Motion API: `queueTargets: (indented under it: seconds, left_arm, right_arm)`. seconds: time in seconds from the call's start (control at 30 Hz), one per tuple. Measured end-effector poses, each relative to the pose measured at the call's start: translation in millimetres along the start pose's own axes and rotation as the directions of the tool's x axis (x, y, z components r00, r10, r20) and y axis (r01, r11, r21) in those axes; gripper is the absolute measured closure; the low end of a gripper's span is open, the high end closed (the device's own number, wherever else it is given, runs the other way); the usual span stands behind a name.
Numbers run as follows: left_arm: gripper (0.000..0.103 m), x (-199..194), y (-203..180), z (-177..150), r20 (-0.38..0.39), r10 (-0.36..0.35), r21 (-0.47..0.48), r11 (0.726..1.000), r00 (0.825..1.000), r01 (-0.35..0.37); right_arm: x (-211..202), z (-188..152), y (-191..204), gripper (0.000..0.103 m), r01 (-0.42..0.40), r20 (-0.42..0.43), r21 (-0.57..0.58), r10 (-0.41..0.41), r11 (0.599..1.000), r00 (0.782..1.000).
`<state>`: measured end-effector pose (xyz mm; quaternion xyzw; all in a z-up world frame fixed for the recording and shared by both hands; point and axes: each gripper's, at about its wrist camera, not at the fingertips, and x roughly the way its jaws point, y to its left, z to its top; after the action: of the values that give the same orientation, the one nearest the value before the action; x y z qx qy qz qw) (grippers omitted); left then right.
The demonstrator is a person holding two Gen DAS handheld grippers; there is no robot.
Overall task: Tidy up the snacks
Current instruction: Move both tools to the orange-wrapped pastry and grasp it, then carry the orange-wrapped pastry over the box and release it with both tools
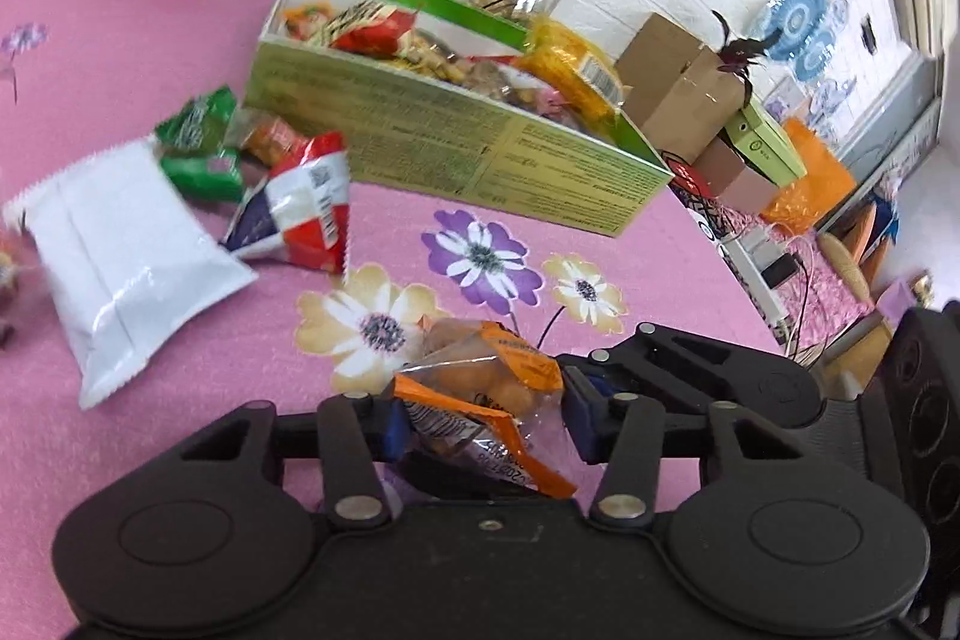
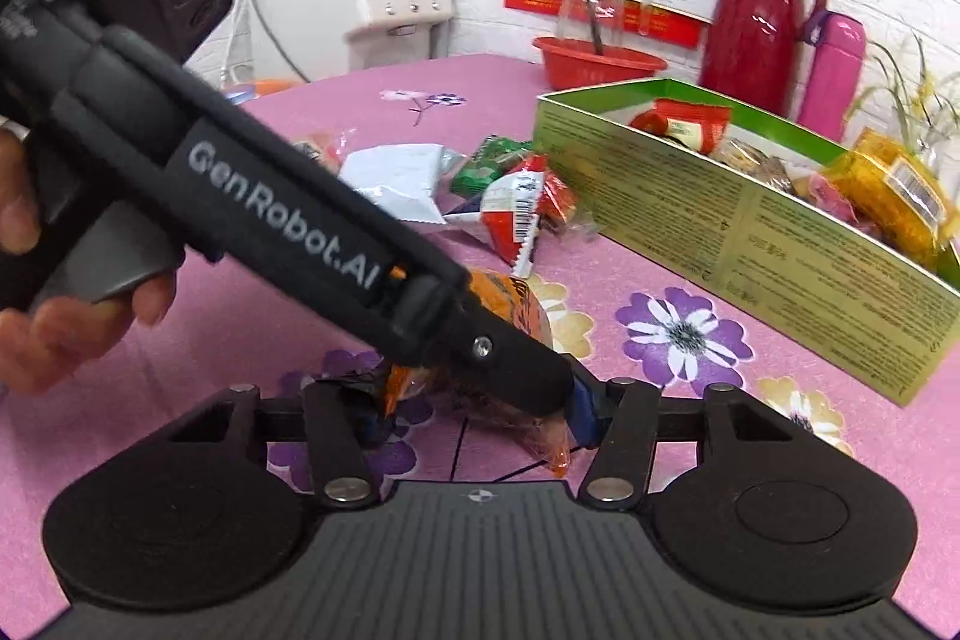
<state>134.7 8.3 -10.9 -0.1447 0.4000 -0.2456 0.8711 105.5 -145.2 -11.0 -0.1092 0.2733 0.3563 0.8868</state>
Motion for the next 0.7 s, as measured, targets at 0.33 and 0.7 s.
queueTargets:
  seconds: [0.33, 0.7]
  left_arm:
    - [0.093, -21, -32, 24, 0.095, -0.02, 0.101, 0.995, 0.995, 0.01]
    - [0.092, -19, -45, 93, 0.215, -0.043, 0.201, 0.98, 0.976, -0.001]
  right_arm:
    - [-29, 15, -6, 0.016, 0.062, 0.113, -0.01, -0.061, 0.998, 0.992]
    - [-28, 65, -46, 0.016, 0.142, 0.272, -0.039, -0.126, 0.989, 0.954]
